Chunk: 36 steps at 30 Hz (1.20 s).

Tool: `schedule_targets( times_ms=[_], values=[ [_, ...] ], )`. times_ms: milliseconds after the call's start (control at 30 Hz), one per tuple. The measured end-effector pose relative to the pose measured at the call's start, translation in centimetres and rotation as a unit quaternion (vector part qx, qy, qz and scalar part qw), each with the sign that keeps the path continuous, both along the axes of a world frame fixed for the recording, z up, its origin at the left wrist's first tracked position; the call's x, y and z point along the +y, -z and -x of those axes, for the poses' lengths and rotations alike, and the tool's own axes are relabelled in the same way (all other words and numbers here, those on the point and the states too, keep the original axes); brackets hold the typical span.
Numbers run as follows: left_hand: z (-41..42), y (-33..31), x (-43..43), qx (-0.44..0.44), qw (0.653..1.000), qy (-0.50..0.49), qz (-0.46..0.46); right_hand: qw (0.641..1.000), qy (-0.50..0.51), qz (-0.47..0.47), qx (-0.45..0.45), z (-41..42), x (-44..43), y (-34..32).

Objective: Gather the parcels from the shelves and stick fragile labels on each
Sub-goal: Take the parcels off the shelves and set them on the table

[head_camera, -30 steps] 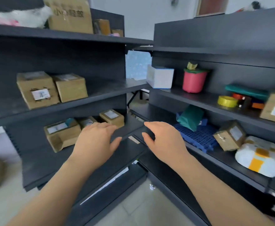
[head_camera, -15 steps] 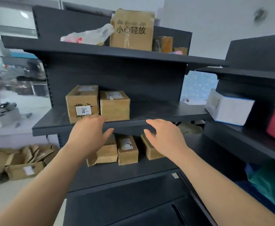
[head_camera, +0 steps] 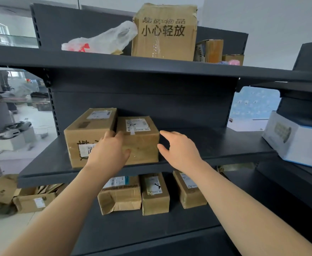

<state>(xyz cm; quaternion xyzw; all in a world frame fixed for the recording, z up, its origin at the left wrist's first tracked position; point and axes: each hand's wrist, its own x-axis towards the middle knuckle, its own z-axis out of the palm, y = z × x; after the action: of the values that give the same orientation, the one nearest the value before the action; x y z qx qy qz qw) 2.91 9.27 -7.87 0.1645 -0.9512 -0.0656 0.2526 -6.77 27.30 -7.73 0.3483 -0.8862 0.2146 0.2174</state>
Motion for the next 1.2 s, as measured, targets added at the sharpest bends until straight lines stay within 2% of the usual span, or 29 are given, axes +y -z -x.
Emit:
schedule_targets(
  times_ms=[300,567,700,933,1200],
  values=[
    [4.2,0.6,1.2,0.032,0.998,0.050,-0.027,0.998,-0.005,0.021,-0.066,5.0,-0.6,0.3],
    [8.8,1.0,1.7,-0.017,0.981,0.027,-0.190,0.993,-0.041,0.005,-0.110,9.7,2.1,0.4],
    [10.0,1.6,2.6,0.005,0.980,0.022,-0.199,0.981,-0.095,0.022,-0.170,11.2,2.3,0.8],
    [9.8,2.8,4.9,0.072,0.977,0.066,-0.188,0.988,-0.077,0.099,-0.092,11.2,5.1,1.9],
    [7.4,2.5,10.6,0.096,0.962,0.168,-0.193,0.988,-0.014,0.153,-0.032,4.9,12.7,1.1]
  ],
)
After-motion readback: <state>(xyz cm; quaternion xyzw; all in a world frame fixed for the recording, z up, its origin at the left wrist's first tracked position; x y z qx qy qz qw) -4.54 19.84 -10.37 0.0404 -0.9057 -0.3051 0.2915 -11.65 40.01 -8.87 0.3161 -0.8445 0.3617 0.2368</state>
